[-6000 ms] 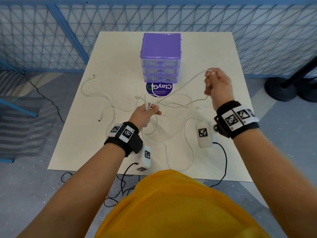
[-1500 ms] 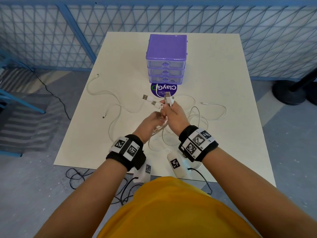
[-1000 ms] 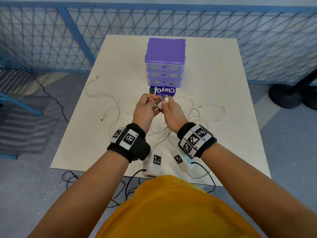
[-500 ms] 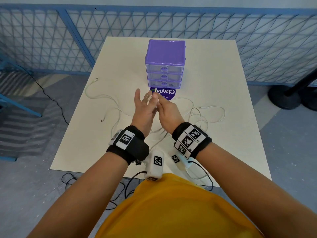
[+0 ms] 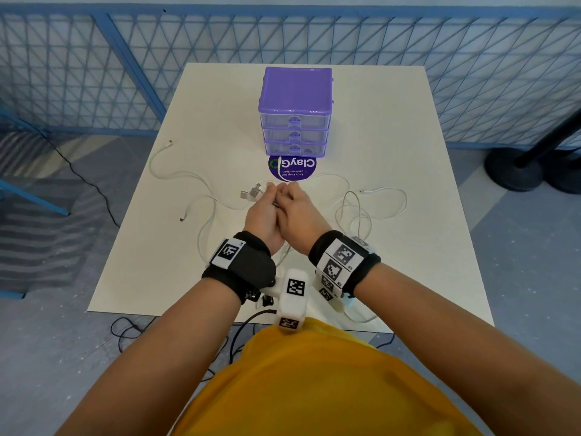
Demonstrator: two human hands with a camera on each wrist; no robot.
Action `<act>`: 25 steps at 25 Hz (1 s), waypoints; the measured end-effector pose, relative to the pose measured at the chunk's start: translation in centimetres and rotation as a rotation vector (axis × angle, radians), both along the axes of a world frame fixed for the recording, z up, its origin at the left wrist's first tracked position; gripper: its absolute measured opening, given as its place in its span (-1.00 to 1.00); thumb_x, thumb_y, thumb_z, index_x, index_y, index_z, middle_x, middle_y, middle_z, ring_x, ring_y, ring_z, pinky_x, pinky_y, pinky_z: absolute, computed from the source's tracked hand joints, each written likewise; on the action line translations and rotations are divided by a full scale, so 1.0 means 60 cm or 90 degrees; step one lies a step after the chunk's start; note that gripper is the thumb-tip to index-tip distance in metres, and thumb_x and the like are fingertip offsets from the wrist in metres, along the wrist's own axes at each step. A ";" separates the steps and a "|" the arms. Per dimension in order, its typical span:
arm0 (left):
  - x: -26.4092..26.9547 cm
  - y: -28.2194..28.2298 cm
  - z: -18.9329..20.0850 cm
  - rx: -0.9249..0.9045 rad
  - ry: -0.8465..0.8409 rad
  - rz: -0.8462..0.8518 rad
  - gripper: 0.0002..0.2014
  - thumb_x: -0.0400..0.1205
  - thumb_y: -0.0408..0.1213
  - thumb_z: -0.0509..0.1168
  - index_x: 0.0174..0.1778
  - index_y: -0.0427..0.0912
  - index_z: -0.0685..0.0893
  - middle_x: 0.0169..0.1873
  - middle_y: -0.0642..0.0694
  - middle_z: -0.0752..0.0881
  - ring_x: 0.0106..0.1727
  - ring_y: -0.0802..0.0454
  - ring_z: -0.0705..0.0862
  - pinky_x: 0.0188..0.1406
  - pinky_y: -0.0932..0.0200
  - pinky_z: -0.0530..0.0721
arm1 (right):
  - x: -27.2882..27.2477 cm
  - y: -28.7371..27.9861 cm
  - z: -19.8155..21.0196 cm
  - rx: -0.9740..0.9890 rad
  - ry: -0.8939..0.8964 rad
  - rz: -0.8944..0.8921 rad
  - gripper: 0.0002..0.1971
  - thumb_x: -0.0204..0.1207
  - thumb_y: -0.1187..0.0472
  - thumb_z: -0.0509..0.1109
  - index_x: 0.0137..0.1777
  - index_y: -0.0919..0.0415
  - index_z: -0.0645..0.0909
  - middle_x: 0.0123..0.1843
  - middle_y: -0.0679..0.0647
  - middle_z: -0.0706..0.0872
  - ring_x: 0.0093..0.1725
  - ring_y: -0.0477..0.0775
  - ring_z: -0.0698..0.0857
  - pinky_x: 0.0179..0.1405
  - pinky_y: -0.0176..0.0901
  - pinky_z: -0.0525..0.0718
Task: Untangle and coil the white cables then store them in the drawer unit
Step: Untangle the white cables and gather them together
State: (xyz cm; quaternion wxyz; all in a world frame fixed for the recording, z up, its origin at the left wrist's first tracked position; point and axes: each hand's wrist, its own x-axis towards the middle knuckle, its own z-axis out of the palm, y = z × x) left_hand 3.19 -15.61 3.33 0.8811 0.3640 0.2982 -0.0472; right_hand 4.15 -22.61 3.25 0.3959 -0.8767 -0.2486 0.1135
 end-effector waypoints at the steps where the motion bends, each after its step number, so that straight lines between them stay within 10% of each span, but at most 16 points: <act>1: 0.000 0.002 0.001 -0.002 0.002 0.018 -0.65 0.73 -0.06 -0.02 -0.14 -0.17 0.58 -0.21 -0.06 0.71 -0.07 0.04 0.69 0.08 0.17 0.62 | -0.003 -0.009 -0.004 0.015 -0.020 0.017 -0.65 0.54 0.36 0.14 0.31 0.37 0.49 0.17 0.37 0.52 0.11 0.28 0.53 0.26 -0.01 0.48; 6: 0.013 0.028 0.003 0.053 -0.019 0.063 -0.63 0.72 -0.04 -0.01 -0.35 -0.11 0.44 -0.77 0.12 0.40 -0.71 0.21 0.43 -0.29 0.17 0.56 | 0.031 -0.125 -0.044 0.058 -0.017 -0.220 -0.57 0.43 0.55 0.09 0.19 0.26 0.62 0.07 0.38 0.56 0.09 0.29 0.58 0.16 -0.32 0.37; 9: 0.012 0.041 0.000 0.068 -0.037 0.057 -0.63 0.73 -0.05 0.00 -0.36 -0.11 0.43 -0.78 0.11 0.28 -0.73 0.20 0.26 -0.44 0.25 0.37 | 0.055 -0.193 -0.077 -0.026 0.044 -0.310 -0.51 0.34 0.64 0.04 0.04 0.27 0.70 0.10 0.31 0.54 0.22 0.33 0.55 0.22 -0.30 0.38; 16: 0.017 0.049 0.004 0.058 -0.087 0.065 -0.63 0.73 -0.04 -0.02 -0.36 -0.11 0.42 -0.77 0.10 0.29 -0.71 0.21 0.28 -0.52 0.30 0.39 | 0.005 -0.162 -0.084 -0.253 0.003 0.167 -0.74 0.43 0.25 0.34 0.10 0.10 0.69 0.41 0.09 0.55 0.48 0.18 0.37 0.49 0.11 0.33; 25: -0.011 0.020 -0.004 0.460 -0.033 -0.348 -0.86 0.52 -0.12 0.41 -0.26 -0.08 0.63 -0.63 0.12 0.34 -0.66 0.20 0.25 -0.65 0.33 0.28 | 0.050 -0.117 0.002 -0.083 0.005 0.060 -0.75 0.58 0.33 0.16 0.12 0.36 0.63 0.07 0.32 0.74 0.06 0.23 0.65 0.10 -0.16 0.50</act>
